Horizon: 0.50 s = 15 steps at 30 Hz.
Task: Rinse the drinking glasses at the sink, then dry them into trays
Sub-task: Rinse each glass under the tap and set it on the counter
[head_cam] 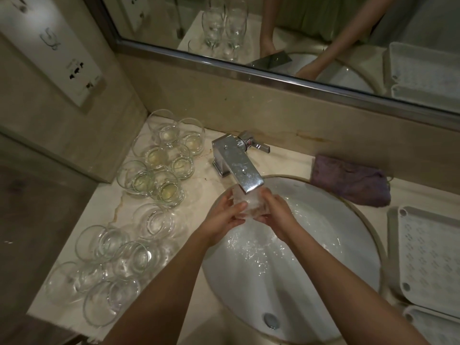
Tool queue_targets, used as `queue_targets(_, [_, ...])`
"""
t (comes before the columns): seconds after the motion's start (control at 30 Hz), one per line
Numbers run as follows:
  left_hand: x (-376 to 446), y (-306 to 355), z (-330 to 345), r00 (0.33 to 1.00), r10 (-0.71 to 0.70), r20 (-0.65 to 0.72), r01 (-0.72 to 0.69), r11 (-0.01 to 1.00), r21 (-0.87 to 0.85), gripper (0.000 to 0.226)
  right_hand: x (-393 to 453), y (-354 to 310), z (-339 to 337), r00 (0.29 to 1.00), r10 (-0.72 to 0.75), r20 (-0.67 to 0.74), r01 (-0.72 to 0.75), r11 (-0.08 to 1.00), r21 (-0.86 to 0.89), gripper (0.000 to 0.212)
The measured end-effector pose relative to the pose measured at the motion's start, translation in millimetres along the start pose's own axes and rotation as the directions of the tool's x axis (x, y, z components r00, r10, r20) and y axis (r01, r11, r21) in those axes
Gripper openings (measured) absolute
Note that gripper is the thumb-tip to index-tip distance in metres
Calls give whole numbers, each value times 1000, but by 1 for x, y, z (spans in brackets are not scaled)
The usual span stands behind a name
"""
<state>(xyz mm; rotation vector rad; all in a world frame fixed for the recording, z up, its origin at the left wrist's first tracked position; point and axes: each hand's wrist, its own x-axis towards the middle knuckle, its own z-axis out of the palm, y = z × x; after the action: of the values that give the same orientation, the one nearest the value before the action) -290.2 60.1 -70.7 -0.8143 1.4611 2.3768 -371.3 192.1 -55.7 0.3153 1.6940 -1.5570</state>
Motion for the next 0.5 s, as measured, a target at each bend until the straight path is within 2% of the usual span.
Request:
queue_targets(0.07, [1,-4,-1,1000,-25,14,26,998,-55,56,-2,-1,-1,1000,-7,-22,6,998,-65,32])
queue_targets(0.23, [3,1,4,984,-180,-14,178,978,-112,34,-4,-2,-10,990,-108,92,129,959,-253,24])
queue_targets(0.3, [3,5,5,974,-225,-29,221,971,-96,26,-4,0,-12,988,-125,94,145,957,-251,23])
queue_targets(0.37, [1,6,5,969,-243,-35,243,970,-24,35,-4,1,-12,995,-96,35,101,970,-220,24])
queue_targets(0.43, [0,3,4,976,-216,-13,217,975,38,62,-2,0,-9,999,-3,-33,-2,986,-165,36])
queue_targets(0.5, [4,-3,1,986,-167,14,166,985,52,86,-4,-2,-5,994,108,-15,-109,990,-92,45])
